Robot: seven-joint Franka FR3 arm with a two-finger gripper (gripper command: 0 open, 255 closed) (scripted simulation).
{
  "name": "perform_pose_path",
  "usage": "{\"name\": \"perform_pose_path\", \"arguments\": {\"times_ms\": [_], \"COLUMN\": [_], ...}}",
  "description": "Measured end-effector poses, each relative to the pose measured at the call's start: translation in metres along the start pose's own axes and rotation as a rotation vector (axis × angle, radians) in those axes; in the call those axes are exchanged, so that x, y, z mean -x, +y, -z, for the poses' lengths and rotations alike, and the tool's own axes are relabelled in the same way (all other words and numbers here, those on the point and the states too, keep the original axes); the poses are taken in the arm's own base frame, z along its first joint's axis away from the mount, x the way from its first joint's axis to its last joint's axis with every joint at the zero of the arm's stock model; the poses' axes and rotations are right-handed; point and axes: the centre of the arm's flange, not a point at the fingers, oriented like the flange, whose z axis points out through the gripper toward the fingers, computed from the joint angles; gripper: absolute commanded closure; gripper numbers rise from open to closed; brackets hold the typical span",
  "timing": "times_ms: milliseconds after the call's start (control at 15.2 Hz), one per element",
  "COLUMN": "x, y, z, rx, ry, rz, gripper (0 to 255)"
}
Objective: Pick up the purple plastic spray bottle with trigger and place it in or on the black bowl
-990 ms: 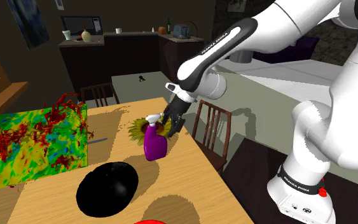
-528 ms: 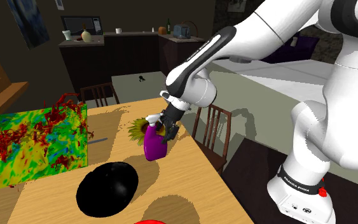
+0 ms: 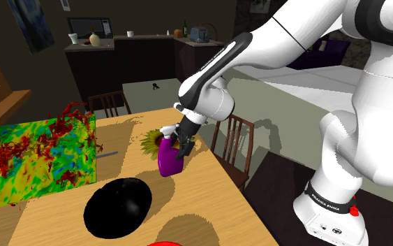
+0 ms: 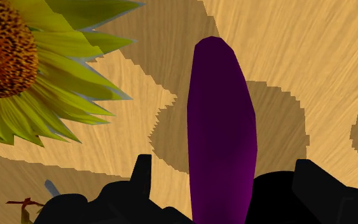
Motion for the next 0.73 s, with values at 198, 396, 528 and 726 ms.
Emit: {"name": "perform_pose_path", "arguments": {"times_ms": [198,396,528,726], "x": [0.0000,-0.0001,-0.0001,-0.0001], "y": [0.0000,0.0001,0.0001,0.0001], "z": [0.0000,0.0001,0.0001,0.0001], "rx": [0.000,0.000,0.000,0.000], "ry": [0.000,0.000,0.000,0.000], "rz": [0.000,0.000,0.000,0.000], "gripper": [255,255,255,255]}}
